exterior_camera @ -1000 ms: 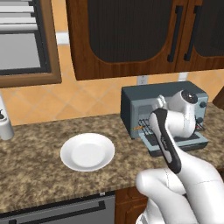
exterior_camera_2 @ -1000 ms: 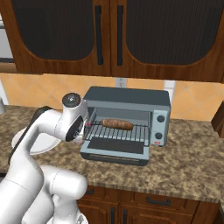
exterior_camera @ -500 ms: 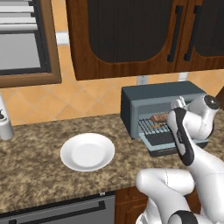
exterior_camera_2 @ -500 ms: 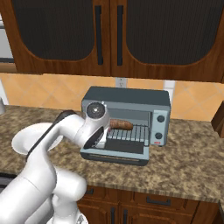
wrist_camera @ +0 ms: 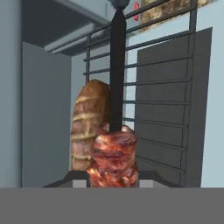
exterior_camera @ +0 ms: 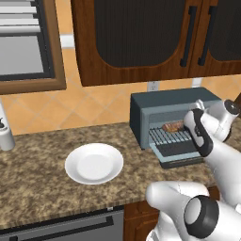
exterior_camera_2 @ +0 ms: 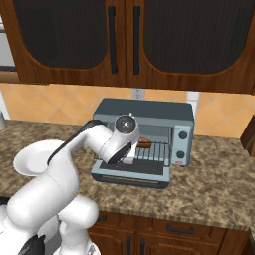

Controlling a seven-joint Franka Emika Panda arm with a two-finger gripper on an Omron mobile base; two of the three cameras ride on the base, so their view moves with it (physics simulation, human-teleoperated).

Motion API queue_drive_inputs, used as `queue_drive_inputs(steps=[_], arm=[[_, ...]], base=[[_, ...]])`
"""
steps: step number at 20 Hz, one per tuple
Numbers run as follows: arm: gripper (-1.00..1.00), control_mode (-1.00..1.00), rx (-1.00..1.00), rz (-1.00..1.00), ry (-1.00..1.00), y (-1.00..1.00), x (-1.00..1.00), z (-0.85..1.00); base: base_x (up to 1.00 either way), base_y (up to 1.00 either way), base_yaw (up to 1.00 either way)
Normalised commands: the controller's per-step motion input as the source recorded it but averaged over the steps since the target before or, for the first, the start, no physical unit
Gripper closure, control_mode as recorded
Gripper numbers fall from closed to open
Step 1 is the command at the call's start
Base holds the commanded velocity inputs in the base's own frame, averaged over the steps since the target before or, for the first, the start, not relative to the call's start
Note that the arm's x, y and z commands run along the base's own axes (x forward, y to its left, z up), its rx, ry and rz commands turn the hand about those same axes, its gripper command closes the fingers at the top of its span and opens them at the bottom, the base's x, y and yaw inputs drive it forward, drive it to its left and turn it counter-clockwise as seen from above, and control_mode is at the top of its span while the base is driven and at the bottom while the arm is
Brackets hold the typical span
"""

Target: Pick up the kebab skewer and baguette bread, and place them inside the toaster oven. Close the toaster oven door and start by setting the timer.

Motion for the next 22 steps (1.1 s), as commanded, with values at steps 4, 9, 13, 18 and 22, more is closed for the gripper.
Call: queue_drive_inputs(steps=[4,9,13,18,22], arm=[[1.0,-1.0,0.0,0.0,0.0,-0.17,0.39,-0.04],[1.0,-1.0,0.0,0.0,0.0,-0.04,0.12,-0.23],[1.0,-1.0,0.0,0.0,0.02,-0.02,0.0,-0.27],[1.0,-1.0,0.0,0.0,0.03,-0.04,0.04,-0.1],[1.0,-1.0,0.0,0.0,0.02,-0.06,0.21,-0.01]], base=[[0.0,0.0,0.0],[0.0,0.0,0.0],[0.0,0.0,0.0],[0.0,0.0,0.0],[0.0,0.0,0.0]])
